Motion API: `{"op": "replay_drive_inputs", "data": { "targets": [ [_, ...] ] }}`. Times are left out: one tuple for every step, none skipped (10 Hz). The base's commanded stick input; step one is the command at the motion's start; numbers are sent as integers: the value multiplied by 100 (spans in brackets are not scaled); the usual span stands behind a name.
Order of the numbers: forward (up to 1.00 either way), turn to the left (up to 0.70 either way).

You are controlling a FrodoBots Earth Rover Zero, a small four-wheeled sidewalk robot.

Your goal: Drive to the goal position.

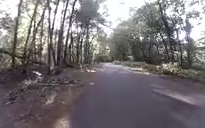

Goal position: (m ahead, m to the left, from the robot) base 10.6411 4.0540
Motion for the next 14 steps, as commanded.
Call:
{"op": "replay_drive_inputs", "data": {
  "targets": [
    [70,7],
    [70,22],
    [70,25],
    [70,16],
    [70,7],
    [70,1],
    [70,1],
    [70,1],
    [70,1],
    [70,1],
    [70,-1],
    [70,-1],
    [70,-1],
    [70,-1]
  ]
}}
